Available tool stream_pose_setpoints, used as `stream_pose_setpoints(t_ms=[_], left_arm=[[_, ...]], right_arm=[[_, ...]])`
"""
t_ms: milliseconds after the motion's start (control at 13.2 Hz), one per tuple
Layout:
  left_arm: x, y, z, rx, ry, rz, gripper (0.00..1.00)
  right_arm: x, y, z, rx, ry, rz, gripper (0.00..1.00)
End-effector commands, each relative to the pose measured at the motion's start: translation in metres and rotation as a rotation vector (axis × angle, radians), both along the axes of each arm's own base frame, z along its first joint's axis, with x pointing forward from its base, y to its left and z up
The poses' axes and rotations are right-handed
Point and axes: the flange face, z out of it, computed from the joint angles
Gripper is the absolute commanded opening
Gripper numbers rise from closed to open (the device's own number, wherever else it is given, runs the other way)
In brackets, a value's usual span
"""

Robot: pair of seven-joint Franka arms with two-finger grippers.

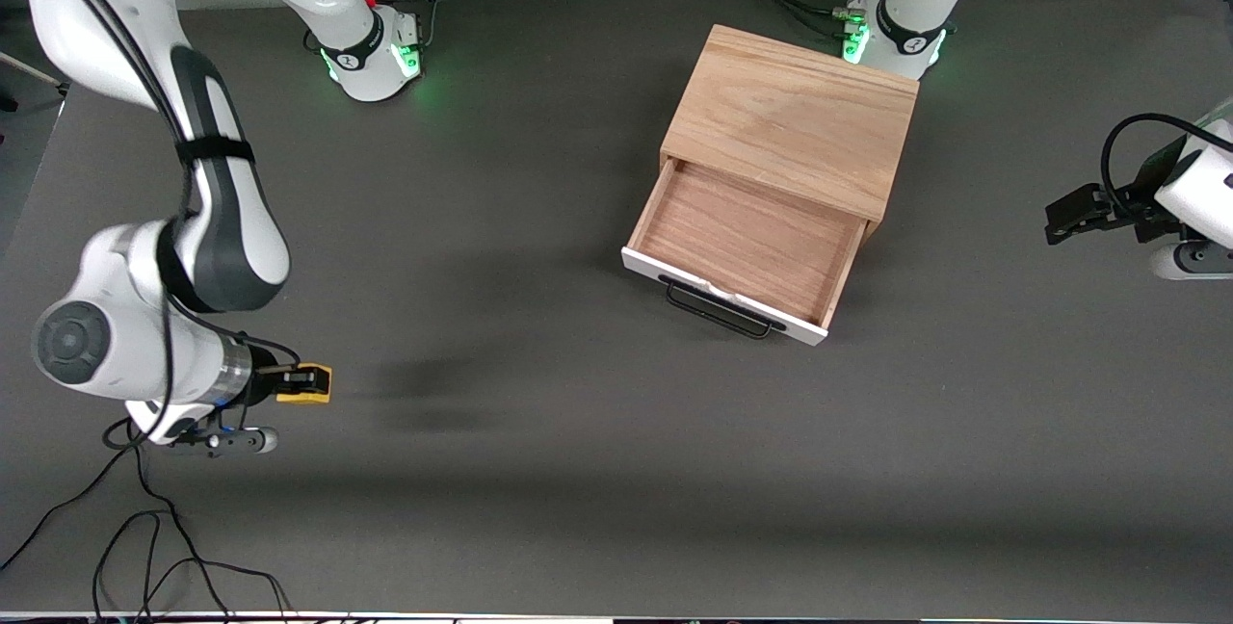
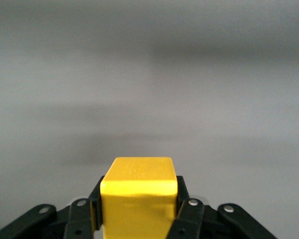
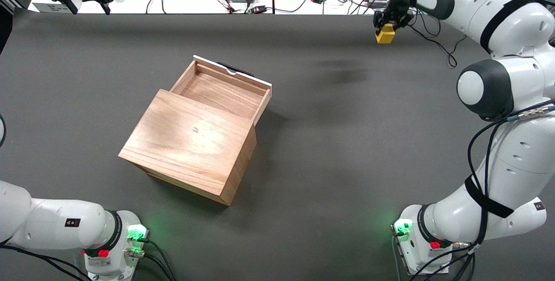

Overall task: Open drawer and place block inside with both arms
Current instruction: 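Carry the yellow cube with the right gripper over the open drawer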

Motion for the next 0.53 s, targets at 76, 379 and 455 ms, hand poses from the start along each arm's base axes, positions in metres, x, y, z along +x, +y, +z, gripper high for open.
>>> stream_pose_setpoints(t_ms=[76, 379, 455], left_arm=[[-0.008, 0.0, 0.005, -0.007, -0.014, -0.024, 1.0], [-0.01, 0.0, 0.005, -0.009, -0.004, -0.053, 1.0], [-0.01, 0.001, 0.006, -0.009, -0.004, -0.05, 1.0]], right_arm=[[-0.026, 0.106, 0.092, 0.013, 0.053, -0.114, 0.0], [-0.073, 0.227, 0.132, 0.065, 0.045, -0.168, 0.0], [-0.084, 0.255, 0.139, 0.099, 0.043, -0.204, 0.0]])
